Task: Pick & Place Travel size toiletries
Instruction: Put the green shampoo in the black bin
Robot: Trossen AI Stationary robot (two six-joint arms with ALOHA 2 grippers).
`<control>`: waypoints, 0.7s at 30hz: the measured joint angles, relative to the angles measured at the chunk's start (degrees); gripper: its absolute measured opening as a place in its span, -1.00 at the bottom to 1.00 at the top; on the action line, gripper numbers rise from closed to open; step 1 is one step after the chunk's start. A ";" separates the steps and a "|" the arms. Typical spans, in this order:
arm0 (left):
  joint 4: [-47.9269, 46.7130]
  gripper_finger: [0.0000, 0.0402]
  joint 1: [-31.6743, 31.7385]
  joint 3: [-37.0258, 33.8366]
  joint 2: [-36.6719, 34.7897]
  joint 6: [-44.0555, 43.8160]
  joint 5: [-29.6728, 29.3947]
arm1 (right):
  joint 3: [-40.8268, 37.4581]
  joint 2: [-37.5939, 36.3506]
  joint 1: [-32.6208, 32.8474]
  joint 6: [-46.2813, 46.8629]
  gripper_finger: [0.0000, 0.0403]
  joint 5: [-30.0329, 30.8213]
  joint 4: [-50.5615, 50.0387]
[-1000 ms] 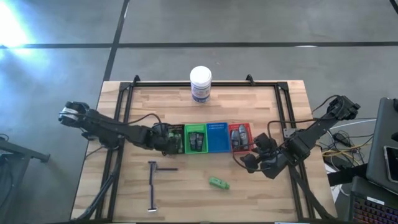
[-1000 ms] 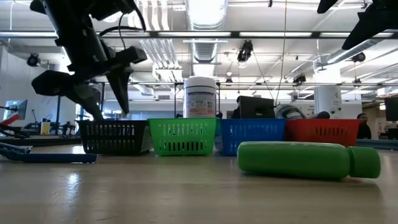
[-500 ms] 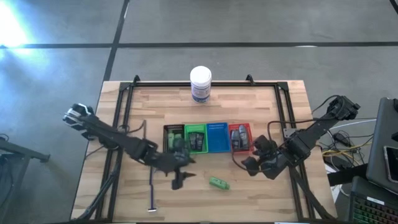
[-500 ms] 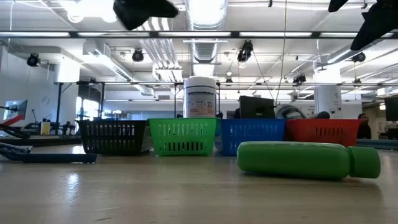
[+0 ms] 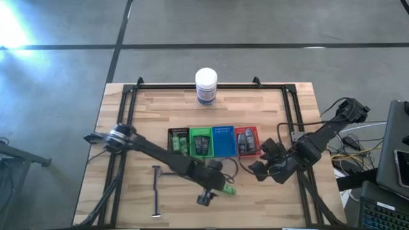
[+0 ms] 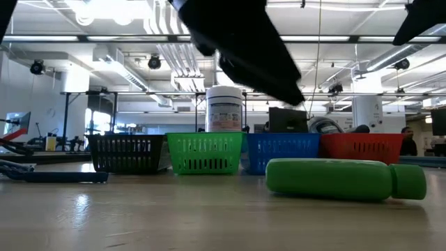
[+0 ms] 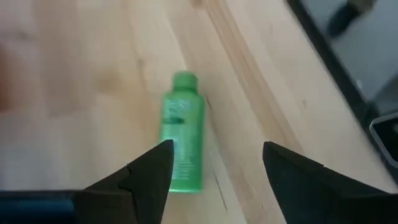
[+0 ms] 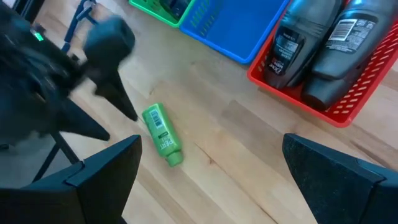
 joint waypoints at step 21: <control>-5.17 0.62 1.62 7.38 9.14 4.83 0.83 | -0.05 0.00 -0.02 1.49 0.92 0.72 -0.66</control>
